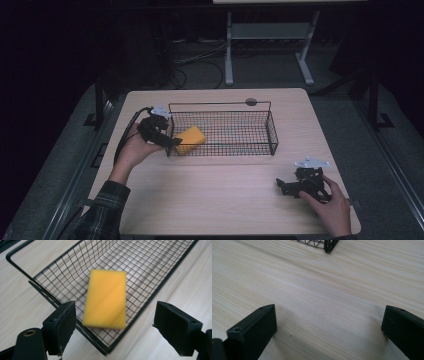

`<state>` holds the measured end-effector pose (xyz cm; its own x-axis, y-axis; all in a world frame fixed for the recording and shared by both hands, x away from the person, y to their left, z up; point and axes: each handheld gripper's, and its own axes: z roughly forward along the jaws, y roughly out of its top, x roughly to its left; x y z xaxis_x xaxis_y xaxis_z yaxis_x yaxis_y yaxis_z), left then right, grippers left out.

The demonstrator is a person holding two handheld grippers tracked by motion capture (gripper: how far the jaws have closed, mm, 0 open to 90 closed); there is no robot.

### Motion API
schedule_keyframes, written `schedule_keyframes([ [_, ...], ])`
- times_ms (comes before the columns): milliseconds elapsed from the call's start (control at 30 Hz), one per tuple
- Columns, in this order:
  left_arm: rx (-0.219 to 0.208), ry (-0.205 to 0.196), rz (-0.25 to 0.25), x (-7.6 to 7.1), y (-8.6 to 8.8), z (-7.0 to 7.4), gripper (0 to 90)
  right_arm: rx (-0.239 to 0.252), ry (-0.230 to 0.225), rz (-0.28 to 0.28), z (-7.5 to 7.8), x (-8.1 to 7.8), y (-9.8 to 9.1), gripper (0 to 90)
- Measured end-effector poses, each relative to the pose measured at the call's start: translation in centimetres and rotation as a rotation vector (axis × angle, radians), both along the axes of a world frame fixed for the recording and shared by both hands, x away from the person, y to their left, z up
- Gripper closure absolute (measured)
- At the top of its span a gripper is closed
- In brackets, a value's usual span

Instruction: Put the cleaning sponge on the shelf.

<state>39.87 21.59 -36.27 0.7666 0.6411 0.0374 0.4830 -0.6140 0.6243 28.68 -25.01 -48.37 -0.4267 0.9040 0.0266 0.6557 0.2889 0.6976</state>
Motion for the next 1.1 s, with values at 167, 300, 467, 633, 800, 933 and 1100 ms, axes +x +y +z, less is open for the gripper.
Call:
schedule_keyframes([
  [167,-0.001,-0.011,0.011,-1.7,0.7,-0.2,17.6,-0.001,-0.001,0.0,0.0,0.0,0.0,0.0],
  [300,0.001,-0.016,0.023,-3.0,1.4,-0.5,17.6,0.0,0.001,0.001,0.0,0.0,0.0,0.0],
  [467,0.008,-0.026,0.041,-4.9,2.3,-1.2,17.5,0.0,0.0,0.0,0.0,0.0,0.0,0.0],
  [633,0.009,-0.032,0.062,-6.5,2.9,-1.9,17.5,0.0,0.0,0.0,0.0,0.0,0.0,0.0],
  [800,0.012,-0.045,0.082,-8.1,3.4,-2.9,17.5,0.0,0.0,0.0,0.0,0.0,0.0,0.0],
  [933,0.002,-0.058,0.1,-9.3,3.8,-3.8,17.5,0.0,0.0,0.0,0.0,0.0,0.0,0.0],
  [1100,0.007,-0.051,0.106,-10.5,4.1,-5.0,17.5,0.0,0.0,0.0,0.0,0.0,0.0,0.0],
])
